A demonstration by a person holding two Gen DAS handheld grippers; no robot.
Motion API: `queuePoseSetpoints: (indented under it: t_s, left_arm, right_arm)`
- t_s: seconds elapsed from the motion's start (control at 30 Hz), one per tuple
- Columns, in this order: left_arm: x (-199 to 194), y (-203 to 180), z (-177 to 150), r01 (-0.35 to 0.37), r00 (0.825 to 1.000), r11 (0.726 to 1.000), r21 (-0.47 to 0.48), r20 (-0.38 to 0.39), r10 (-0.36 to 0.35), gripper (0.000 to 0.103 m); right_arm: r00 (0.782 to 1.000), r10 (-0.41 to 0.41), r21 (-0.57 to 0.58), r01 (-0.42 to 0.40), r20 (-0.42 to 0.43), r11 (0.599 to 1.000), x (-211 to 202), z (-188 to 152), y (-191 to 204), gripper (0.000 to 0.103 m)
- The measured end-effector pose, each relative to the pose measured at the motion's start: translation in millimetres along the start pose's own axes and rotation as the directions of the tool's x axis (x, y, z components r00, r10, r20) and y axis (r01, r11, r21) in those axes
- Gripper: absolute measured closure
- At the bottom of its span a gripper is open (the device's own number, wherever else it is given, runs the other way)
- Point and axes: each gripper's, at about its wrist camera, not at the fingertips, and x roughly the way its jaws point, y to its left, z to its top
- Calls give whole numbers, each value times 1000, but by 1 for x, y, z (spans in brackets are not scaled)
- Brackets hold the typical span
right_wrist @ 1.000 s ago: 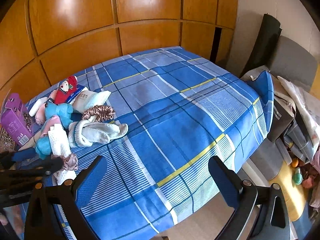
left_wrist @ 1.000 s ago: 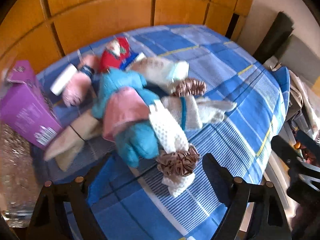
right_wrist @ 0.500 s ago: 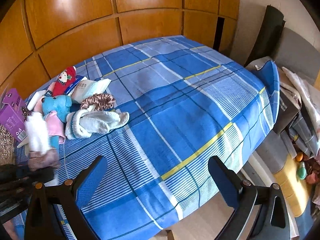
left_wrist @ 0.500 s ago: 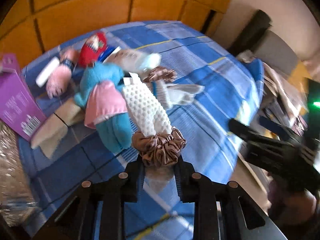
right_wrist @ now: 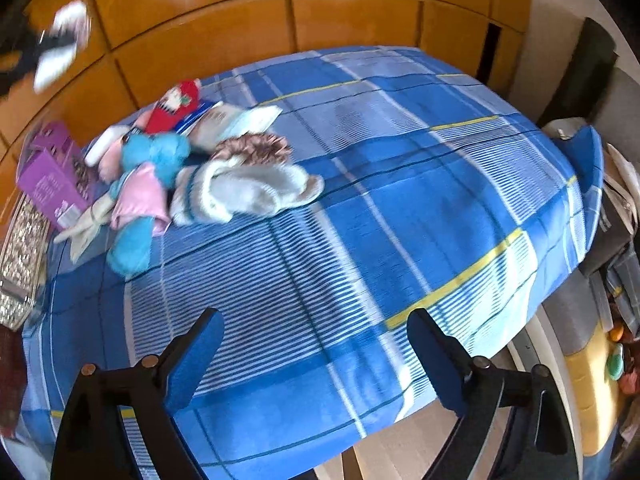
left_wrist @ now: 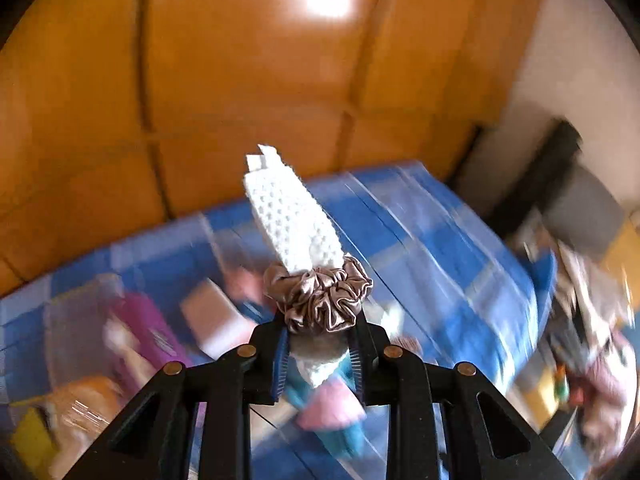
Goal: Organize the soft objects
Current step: 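Drop the sponge in the gold tray with left tool while right tool grasps teddy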
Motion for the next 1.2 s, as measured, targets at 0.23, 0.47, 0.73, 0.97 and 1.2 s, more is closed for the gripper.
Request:
queuePoseSetpoints:
  t_s: [0.23, 0.47, 0.73, 0.97, 1.2]
  left_arm:
    - [-51, 100, 26, -193, 973, 969, -156, 98, 210, 77]
    - [-112, 195, -30, -352, 917, 891, -285, 84, 389, 77]
    - [-165, 246, -153, -436, 875, 806, -400, 21, 483, 77]
    - [-160, 251, -240, -452, 877, 763, -462, -73, 475, 76]
    - [-135, 269, -283, -459, 880, 704, -541, -172, 442, 73]
  right_arm:
    - [997, 69, -96, -71, -28, 993, 6, -2, 29, 26]
    - [976, 218, -175, -214, 0, 961, 3, 33, 69, 57]
    - [969, 246, -236, -236, 16, 943, 22, 81, 115, 58]
    - [976, 212, -236, -216, -46, 947, 60, 101, 137, 58]
    - [979, 188, -260, -203, -83, 944, 79, 105, 147, 58]
